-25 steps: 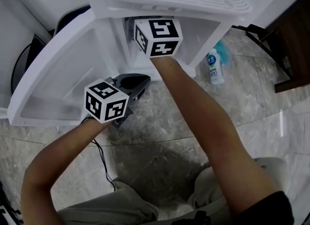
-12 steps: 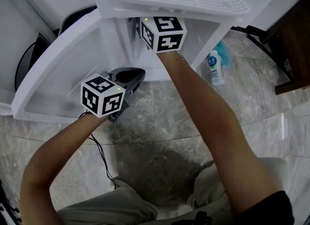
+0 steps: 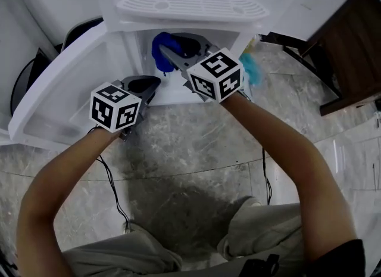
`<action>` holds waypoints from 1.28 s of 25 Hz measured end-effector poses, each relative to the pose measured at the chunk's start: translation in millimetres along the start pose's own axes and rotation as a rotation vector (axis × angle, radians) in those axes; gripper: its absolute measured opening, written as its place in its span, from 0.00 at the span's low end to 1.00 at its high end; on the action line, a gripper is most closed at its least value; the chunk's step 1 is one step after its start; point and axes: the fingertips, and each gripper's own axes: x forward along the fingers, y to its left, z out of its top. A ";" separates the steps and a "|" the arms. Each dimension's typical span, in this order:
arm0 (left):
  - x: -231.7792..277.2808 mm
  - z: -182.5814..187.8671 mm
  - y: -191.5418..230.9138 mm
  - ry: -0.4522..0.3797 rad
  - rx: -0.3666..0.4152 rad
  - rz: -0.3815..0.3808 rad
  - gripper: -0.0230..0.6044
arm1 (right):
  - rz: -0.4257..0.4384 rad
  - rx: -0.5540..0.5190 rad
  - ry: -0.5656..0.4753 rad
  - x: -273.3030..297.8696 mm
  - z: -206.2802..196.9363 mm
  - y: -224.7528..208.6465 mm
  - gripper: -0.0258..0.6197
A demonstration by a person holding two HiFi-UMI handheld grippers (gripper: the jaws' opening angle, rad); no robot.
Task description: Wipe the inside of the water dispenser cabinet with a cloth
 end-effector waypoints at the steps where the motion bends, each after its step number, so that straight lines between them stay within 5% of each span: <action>1: 3.6 2.9 -1.1 -0.001 0.006 -0.001 0.05 | 0.037 -0.017 0.035 -9.7 -1.8 5.3 0.19; 8: 27.7 19.0 -24.6 0.003 0.082 -0.044 0.05 | 0.155 -0.040 0.246 -81.0 -28.5 15.6 0.19; 14: 31.0 5.6 -42.3 0.052 0.157 -0.090 0.05 | 0.132 0.050 0.335 -113.5 -82.0 7.3 0.19; 32: 24.7 -3.4 -26.7 0.105 0.182 -0.066 0.05 | 0.162 0.011 0.409 -107.6 -98.1 -1.6 0.19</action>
